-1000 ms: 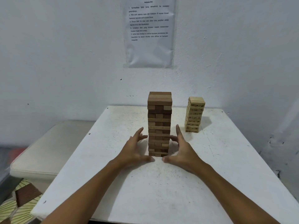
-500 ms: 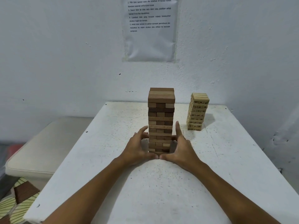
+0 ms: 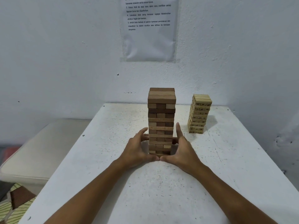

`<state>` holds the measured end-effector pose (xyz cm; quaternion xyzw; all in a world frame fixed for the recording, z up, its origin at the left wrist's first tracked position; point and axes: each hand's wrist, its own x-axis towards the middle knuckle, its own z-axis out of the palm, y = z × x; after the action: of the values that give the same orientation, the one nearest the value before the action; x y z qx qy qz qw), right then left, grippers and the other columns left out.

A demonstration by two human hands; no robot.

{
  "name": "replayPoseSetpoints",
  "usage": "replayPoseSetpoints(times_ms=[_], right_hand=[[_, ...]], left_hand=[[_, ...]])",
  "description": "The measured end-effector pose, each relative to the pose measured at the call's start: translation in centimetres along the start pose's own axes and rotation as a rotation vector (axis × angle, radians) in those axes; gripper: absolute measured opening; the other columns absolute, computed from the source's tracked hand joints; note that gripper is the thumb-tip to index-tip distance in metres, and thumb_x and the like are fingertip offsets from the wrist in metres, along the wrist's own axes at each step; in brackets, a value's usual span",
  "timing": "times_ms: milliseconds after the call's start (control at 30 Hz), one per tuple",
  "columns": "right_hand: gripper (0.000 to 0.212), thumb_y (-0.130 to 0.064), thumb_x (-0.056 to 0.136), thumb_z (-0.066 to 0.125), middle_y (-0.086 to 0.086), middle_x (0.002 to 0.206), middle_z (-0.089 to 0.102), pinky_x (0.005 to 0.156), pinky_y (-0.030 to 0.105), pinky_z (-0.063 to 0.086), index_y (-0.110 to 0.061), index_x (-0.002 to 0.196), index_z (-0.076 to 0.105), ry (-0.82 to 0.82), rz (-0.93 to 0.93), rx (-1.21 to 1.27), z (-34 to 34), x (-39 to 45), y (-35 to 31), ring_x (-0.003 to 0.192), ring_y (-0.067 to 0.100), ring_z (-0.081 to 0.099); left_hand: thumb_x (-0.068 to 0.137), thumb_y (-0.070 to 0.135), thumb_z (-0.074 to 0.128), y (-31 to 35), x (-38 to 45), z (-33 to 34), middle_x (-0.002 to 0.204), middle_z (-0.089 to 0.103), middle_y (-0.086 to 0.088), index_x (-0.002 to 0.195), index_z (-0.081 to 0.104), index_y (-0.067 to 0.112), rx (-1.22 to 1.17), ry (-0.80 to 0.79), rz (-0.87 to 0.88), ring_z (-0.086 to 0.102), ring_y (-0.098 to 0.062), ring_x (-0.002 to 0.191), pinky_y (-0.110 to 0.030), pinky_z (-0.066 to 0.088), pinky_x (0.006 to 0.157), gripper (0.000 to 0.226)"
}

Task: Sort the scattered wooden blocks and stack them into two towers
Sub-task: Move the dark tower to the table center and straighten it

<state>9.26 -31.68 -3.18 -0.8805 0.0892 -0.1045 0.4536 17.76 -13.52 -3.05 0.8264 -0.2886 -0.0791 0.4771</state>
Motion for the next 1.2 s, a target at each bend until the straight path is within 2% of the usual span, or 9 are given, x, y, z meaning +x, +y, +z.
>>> replayPoseSetpoints(times_ms=[167, 267, 367, 533, 667, 733, 933, 1100, 1200], right_hand=[[0.139, -0.056, 0.043, 0.084, -0.004, 0.129, 0.057, 0.097, 0.043, 0.052, -0.044, 0.150, -0.004, -0.016, 0.029, 0.014, -0.1, 1.3, 0.5, 0.116, 0.015, 0.057], [0.130, -0.057, 0.040, 0.083, -0.005, 0.125, 0.060, 0.093, 0.044, 0.054, -0.040, 0.149, 0.015, -0.014, 0.030, 0.018, 0.0, 2.3, 0.8, 0.113, 0.015, 0.060], [0.123, -0.057, 0.040, 0.084, -0.006, 0.124, 0.061, 0.091, 0.043, 0.055, -0.037, 0.146, 0.026, -0.009, 0.049, -0.001, 0.0, 3.3, 0.9, 0.111, 0.015, 0.060], [0.119, -0.057, 0.039, 0.082, -0.005, 0.121, 0.060, 0.091, 0.041, 0.055, -0.030, 0.145, 0.034, -0.001, 0.063, -0.035, 0.0, 5.1, 0.9, 0.110, 0.015, 0.059], [0.114, -0.058, 0.038, 0.081, -0.005, 0.118, 0.061, 0.088, 0.041, 0.056, -0.029, 0.141, 0.041, -0.001, 0.072, -0.034, 0.2, 6.5, 1.0, 0.106, 0.015, 0.061], [0.114, -0.059, 0.037, 0.081, -0.004, 0.117, 0.062, 0.087, 0.041, 0.057, -0.029, 0.140, 0.041, -0.004, 0.068, -0.033, 0.2, 7.2, 1.1, 0.105, 0.016, 0.062], [0.105, -0.053, 0.036, 0.080, -0.001, 0.113, 0.064, 0.083, 0.039, 0.058, -0.031, 0.133, 0.047, -0.006, 0.072, 0.017, 0.3, 8.7, 1.1, 0.097, 0.016, 0.066], [0.084, -0.036, 0.045, 0.084, -0.003, 0.108, 0.066, 0.081, 0.038, 0.059, -0.033, 0.122, 0.053, 0.001, 0.077, 0.035, 0.0, 9.3, 0.7, 0.095, 0.016, 0.067], [0.076, -0.024, 0.053, 0.088, -0.004, 0.105, 0.067, 0.081, 0.038, 0.058, -0.029, 0.121, 0.055, 0.006, 0.069, 0.050, -0.1, 9.7, 0.6, 0.093, 0.014, 0.067]], left_hand=[[0.047, 0.045, 0.093, -0.4, 1.3, 0.1, 0.123, 0.064, 0.010, 0.143, 0.038, 0.023, 0.000, 0.005, 0.000, 0.058, -0.007, 0.116, -0.036, 0.053, 0.096, 0.113], [0.048, 0.044, 0.093, -0.5, 2.1, 0.0, 0.122, 0.064, 0.011, 0.144, 0.038, 0.021, -0.009, 0.001, 0.002, 0.058, -0.002, 0.115, -0.030, 0.053, 0.096, 0.113], [0.049, 0.042, 0.093, -0.5, 3.0, 0.0, 0.122, 0.064, 0.011, 0.143, 0.039, 0.021, -0.009, 0.004, 0.006, 0.058, -0.004, 0.115, -0.028, 0.053, 0.095, 0.111], [0.050, 0.041, 0.093, -0.8, 4.6, -0.2, 0.122, 0.064, 0.012, 0.143, 0.039, 0.023, 0.009, 0.016, 0.005, 0.058, -0.006, 0.116, -0.034, 0.051, 0.098, 0.109], [0.052, 0.032, 0.094, -1.0, 5.9, -0.4, 0.123, 0.064, 0.011, 0.143, 0.040, 0.022, 0.006, 0.017, 0.002, 0.057, -0.006, 0.117, -0.031, 0.050, 0.099, 0.106], [0.053, 0.028, 0.095, -1.0, 6.4, -0.4, 0.121, 0.065, 0.011, 0.142, 0.042, 0.021, 0.003, 0.015, 0.002, 0.058, -0.005, 0.116, -0.027, 0.049, 0.097, 0.103], [0.056, 0.023, 0.094, -1.1, 8.0, -0.8, 0.112, 0.063, 0.019, 0.135, 0.045, 0.026, 0.015, -0.010, 0.012, 0.054, 0.018, 0.102, -0.003, 0.042, 0.083, 0.092], [0.057, 0.018, 0.094, -1.2, 9.0, -0.8, 0.110, 0.063, 0.019, 0.135, 0.046, 0.023, 0.008, -0.009, 0.005, 0.054, 0.021, 0.098, 0.002, 0.041, 0.077, 0.091], [0.057, 0.020, 0.094, -1.3, 9.4, -0.9, 0.115, 0.065, 0.013, 0.136, 0.046, 0.021, 0.017, -0.001, 0.003, 0.055, 0.014, 0.104, -0.001, 0.040, 0.083, 0.092]])
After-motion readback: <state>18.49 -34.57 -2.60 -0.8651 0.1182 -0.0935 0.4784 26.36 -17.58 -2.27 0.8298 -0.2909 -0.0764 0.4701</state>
